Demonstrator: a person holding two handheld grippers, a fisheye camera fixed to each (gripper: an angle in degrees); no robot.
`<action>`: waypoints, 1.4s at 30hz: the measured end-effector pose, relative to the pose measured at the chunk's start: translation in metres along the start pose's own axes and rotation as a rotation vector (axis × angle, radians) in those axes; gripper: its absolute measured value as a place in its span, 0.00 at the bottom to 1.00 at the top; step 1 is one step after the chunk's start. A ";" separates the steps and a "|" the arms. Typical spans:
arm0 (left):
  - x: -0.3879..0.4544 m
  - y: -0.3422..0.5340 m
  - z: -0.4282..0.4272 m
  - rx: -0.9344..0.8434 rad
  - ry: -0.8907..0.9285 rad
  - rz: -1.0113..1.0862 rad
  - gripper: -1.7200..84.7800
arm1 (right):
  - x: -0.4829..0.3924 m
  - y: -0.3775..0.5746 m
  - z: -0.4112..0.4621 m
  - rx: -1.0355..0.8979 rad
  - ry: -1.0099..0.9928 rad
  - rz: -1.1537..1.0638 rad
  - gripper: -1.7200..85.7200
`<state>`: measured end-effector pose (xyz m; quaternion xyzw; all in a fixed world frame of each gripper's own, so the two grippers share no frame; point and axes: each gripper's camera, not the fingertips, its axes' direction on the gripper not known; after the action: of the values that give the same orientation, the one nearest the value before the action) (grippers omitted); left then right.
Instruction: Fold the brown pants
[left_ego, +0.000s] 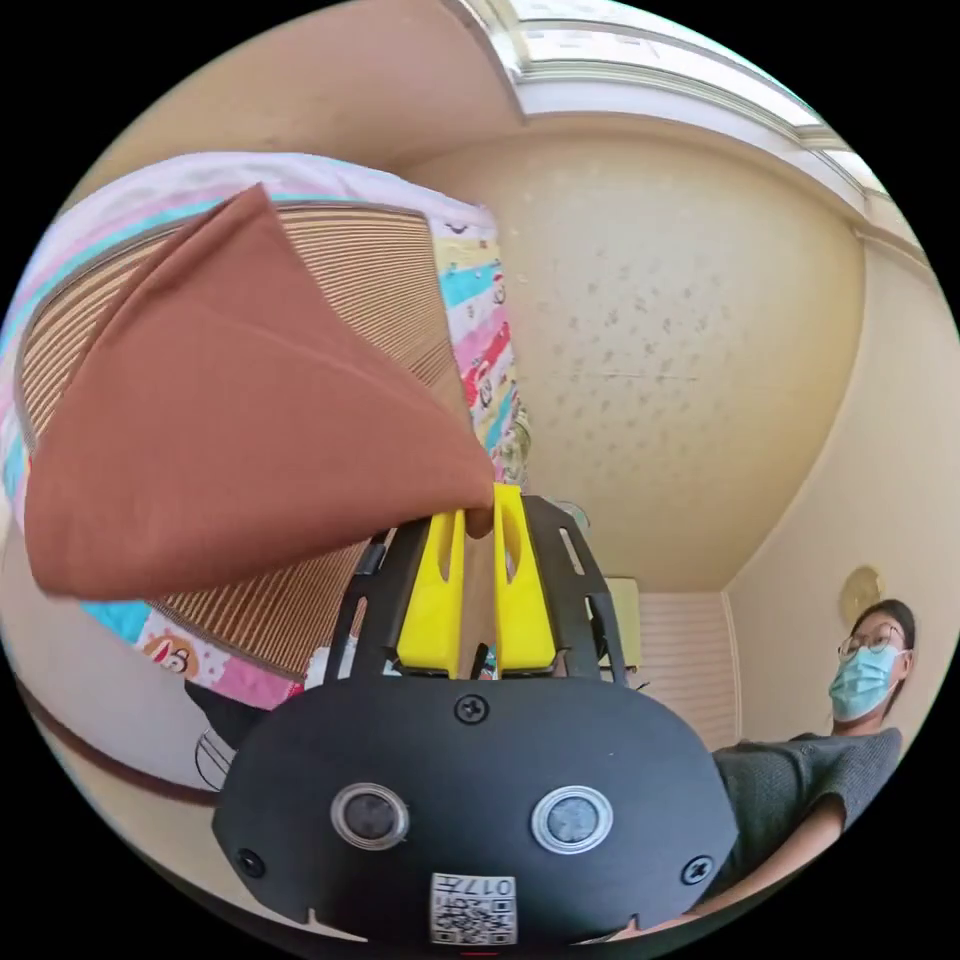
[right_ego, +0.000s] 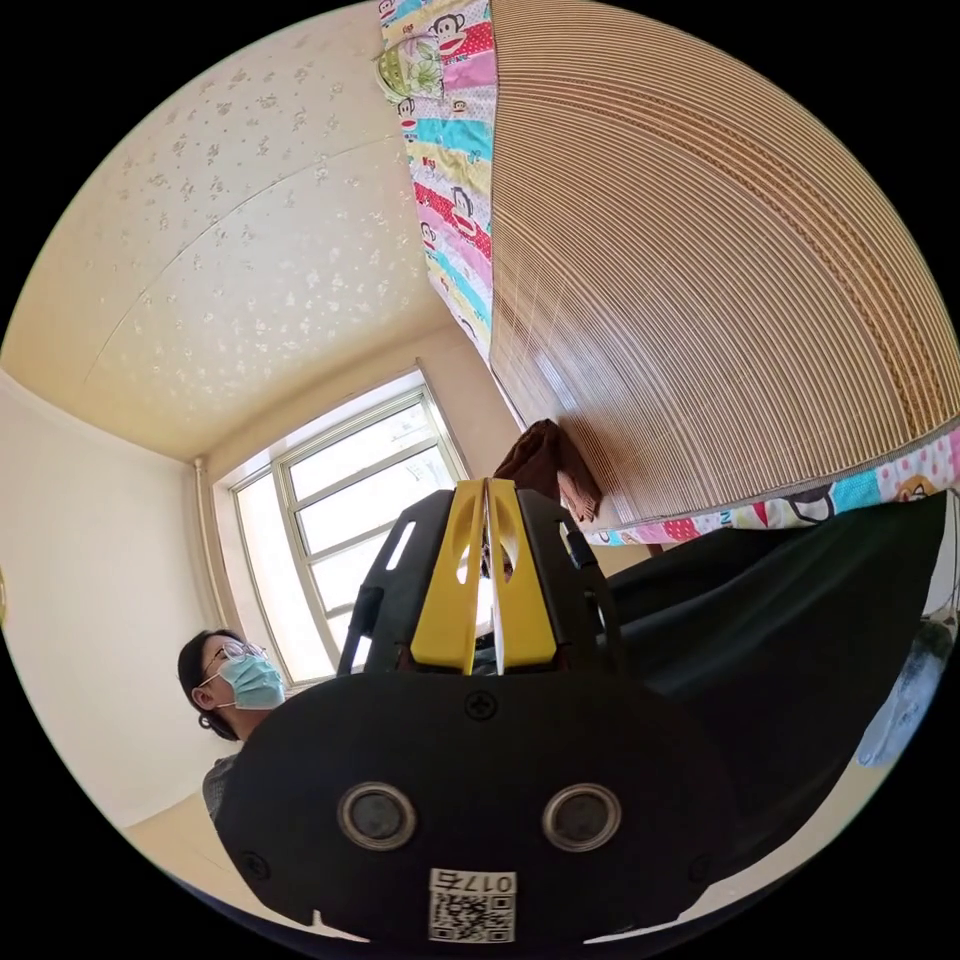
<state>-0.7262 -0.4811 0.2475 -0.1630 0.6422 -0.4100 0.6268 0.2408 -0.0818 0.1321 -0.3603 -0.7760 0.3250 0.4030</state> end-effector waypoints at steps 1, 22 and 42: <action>0.018 -0.001 0.013 -0.032 0.008 0.042 0.08 | -0.002 -0.008 0.002 0.001 -0.007 -0.007 0.02; 0.035 0.214 0.380 -0.879 -0.098 0.122 0.04 | 0.050 -0.043 -0.021 -0.029 0.109 0.045 0.02; -0.326 0.065 0.337 -0.330 -0.780 -0.208 0.22 | 0.136 -0.026 -0.013 -0.029 0.077 0.162 0.03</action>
<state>-0.3379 -0.3143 0.4603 -0.4672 0.3946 -0.2706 0.7435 0.1872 0.0189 0.2122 -0.4399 -0.7328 0.3312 0.3998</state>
